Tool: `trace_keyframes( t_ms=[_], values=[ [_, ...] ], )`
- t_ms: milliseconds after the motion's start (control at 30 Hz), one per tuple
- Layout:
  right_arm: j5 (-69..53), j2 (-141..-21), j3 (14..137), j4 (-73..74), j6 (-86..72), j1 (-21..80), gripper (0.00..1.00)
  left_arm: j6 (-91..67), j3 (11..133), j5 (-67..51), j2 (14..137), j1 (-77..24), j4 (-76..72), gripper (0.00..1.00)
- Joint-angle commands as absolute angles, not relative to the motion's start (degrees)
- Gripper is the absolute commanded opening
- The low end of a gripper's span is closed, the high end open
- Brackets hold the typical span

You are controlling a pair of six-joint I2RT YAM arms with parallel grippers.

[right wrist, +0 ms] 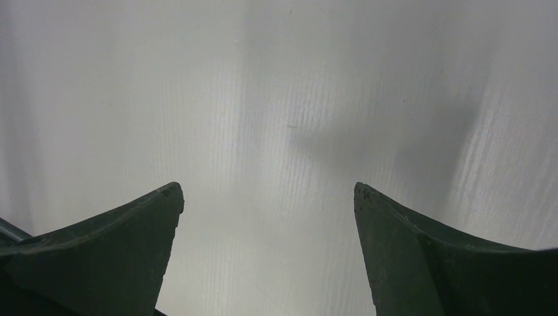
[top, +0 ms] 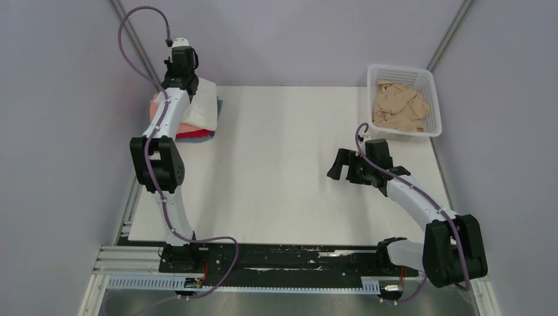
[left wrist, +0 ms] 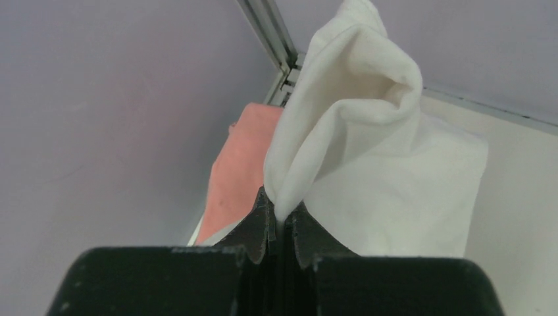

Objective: Fold and stack the t-shirts
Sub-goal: Put the neatly folded tshirt into the corner of the board with the left arm

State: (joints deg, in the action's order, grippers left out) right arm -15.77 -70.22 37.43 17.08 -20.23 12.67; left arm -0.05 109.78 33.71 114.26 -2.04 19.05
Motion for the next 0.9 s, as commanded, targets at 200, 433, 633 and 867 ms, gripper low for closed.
trace_keyframes(
  t_ms=[200,433,633,867],
  values=[
    [-13.8,-71.36,38.62,15.58,-19.77,12.56,1.0,-3.19,113.84,30.97,121.8,5.05,19.89,0.0],
    [-13.65,-72.16,38.94,15.58,-19.78,12.57,1.0,-5.55,112.68,31.12,122.27,7.24,21.57,0.02],
    [-13.0,-70.3,39.02,16.36,-19.94,12.53,1.0,-9.46,116.02,30.13,120.81,7.91,28.46,0.99],
    [-10.49,-62.64,38.5,18.34,-20.55,12.56,1.0,-18.85,109.7,19.35,108.19,7.91,29.79,1.0]
  ],
)
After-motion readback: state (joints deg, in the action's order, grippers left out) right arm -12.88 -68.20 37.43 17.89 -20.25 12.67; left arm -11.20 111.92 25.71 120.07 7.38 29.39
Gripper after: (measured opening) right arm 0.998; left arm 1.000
